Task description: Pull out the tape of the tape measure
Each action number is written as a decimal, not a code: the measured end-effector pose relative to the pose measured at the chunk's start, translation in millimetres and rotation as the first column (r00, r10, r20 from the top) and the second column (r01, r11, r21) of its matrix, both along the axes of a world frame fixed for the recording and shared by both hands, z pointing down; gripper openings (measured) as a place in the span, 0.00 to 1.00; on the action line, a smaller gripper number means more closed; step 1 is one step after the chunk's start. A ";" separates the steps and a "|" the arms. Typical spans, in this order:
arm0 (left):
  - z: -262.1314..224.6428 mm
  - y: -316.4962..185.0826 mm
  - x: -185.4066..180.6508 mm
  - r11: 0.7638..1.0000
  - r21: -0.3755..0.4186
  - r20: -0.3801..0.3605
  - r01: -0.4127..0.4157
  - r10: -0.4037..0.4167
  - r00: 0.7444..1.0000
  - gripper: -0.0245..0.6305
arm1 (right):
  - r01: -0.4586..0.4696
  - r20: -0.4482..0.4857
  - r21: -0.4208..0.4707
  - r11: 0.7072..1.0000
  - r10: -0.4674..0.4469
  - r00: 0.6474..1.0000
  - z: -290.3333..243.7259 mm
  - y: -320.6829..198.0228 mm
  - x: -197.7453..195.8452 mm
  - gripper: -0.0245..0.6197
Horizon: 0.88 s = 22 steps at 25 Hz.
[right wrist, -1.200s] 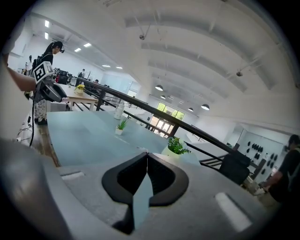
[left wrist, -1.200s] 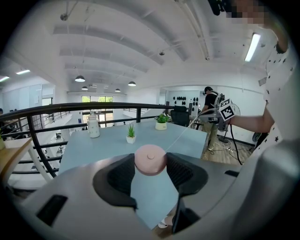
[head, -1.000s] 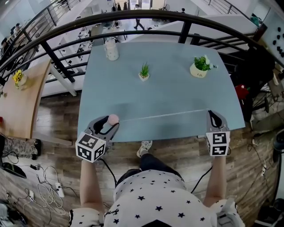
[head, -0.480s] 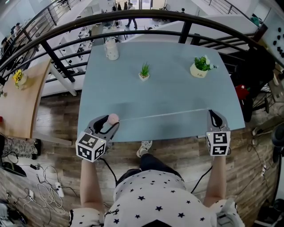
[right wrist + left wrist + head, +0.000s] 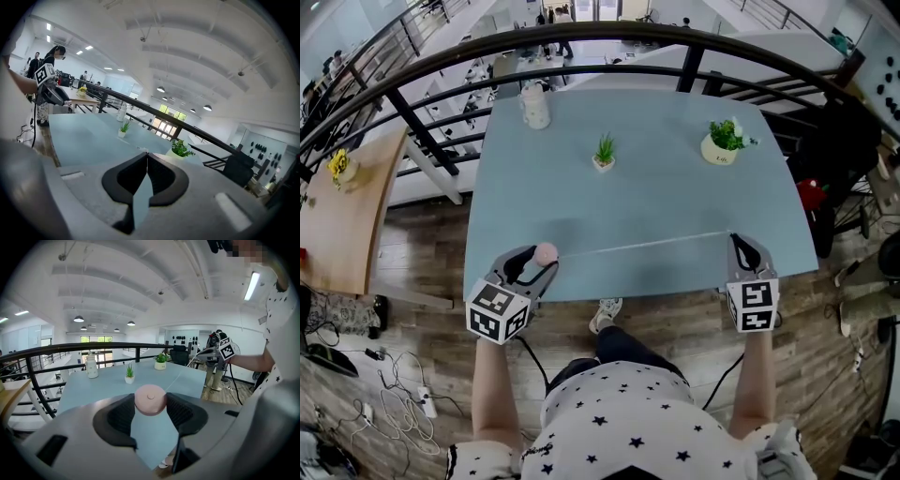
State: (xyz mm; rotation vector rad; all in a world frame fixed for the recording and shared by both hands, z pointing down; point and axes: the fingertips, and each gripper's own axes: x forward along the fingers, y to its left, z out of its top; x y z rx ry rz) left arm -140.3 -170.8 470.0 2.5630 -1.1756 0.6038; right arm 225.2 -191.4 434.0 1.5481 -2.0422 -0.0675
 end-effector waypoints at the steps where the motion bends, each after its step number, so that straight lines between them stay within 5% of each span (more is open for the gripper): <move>1: 0.2 -0.2 1.3 1.000 0.000 0.000 -0.004 0.004 1.000 0.36 | 0.004 -0.001 0.001 1.000 -0.004 1.000 0.9 -0.2 -1.5 0.05; 22: 21.4 -17.8 -0.3 0.999 -0.032 0.041 -0.029 0.030 0.999 0.36 | 0.017 0.006 -0.028 0.999 -0.017 1.000 17.6 -18.6 -13.4 0.05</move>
